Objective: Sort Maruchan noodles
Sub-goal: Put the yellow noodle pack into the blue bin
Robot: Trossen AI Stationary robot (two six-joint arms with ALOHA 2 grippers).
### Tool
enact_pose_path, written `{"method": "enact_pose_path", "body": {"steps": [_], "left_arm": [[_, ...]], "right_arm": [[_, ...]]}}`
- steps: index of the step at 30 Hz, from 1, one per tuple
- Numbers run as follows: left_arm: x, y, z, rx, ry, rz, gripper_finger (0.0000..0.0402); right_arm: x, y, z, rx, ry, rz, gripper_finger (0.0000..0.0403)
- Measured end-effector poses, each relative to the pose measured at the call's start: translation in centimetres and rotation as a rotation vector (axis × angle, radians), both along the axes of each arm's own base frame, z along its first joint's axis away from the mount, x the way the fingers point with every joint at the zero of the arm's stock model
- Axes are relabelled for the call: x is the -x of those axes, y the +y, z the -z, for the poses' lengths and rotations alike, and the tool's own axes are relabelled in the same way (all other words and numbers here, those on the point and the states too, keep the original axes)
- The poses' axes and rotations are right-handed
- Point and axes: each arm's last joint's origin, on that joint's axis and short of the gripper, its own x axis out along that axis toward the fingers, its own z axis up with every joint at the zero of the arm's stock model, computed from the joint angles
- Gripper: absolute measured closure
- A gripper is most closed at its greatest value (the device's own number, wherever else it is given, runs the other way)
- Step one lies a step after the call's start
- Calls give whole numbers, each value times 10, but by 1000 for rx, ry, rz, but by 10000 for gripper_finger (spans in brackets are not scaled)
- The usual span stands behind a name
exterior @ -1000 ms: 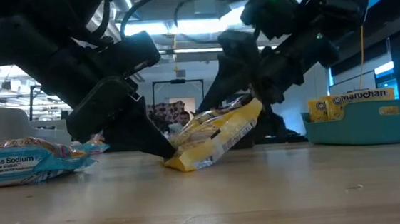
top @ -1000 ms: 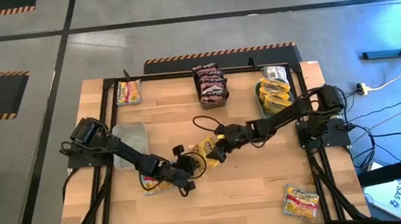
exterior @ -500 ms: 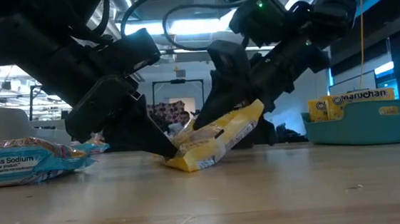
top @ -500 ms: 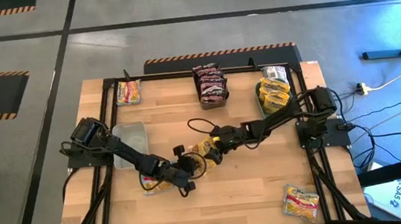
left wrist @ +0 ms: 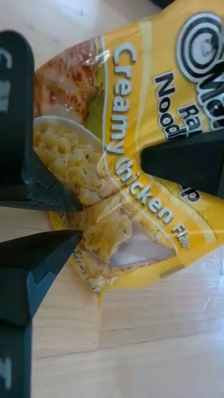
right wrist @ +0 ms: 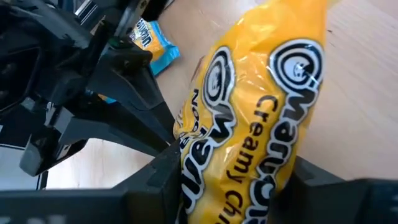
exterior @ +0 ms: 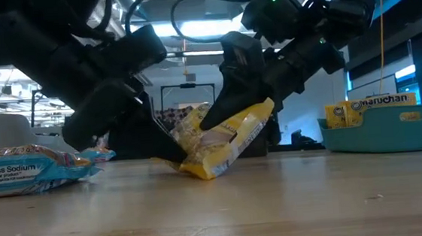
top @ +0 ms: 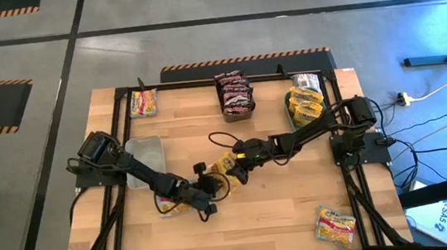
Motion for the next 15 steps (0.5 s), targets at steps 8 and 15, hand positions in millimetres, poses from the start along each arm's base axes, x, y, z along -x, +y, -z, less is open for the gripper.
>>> {"method": "enact_pose_path", "body": {"steps": [8, 15], "left_arm": [[7, -4, -27, -39, -40, 33, 347], [11, -8, -35, -36, -49, 47, 347]], "right_arm": [[4, -1, -14, 83, -25, -14, 273], [16, -4, -37, 198, 3, 1, 293]]}}
